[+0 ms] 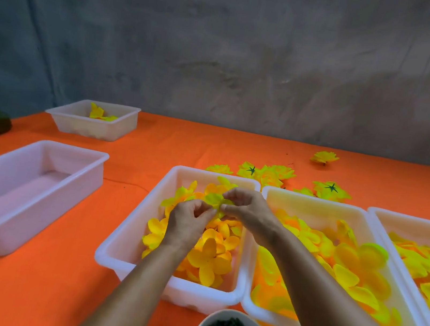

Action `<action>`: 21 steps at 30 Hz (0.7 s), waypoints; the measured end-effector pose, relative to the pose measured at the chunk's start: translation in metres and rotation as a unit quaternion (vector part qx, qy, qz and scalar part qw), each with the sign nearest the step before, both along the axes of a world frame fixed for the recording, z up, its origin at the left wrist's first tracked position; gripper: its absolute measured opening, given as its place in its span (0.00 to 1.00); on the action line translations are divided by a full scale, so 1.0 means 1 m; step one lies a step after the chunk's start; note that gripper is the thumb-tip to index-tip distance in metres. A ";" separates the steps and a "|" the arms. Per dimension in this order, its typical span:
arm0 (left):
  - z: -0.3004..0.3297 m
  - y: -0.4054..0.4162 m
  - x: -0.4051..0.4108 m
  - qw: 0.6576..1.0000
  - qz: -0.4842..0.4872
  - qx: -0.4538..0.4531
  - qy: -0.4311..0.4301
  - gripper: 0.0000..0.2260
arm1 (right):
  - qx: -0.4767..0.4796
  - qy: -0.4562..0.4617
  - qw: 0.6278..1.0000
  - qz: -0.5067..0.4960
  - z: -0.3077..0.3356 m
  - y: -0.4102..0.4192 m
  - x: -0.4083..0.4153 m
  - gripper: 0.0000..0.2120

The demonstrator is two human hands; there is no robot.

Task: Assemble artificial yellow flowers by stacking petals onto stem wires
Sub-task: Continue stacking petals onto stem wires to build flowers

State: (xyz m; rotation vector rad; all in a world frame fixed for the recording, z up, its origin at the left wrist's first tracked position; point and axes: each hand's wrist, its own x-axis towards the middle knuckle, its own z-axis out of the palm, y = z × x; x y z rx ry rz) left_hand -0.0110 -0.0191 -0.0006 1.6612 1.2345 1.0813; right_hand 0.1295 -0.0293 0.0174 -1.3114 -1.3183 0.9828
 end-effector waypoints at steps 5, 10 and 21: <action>-0.004 0.003 0.001 0.995 0.054 0.028 0.078 0.05 | 0.009 -0.117 0.991 -0.069 -0.005 0.004 -0.009 0.08; -0.008 0.010 0.001 0.989 0.091 -0.002 0.114 0.04 | 0.010 -0.245 0.965 -0.092 -0.009 0.008 -0.018 0.04; -0.011 0.015 -0.003 0.990 0.139 -0.016 0.035 0.04 | -0.029 -0.272 0.958 -0.087 -0.001 0.011 -0.022 0.16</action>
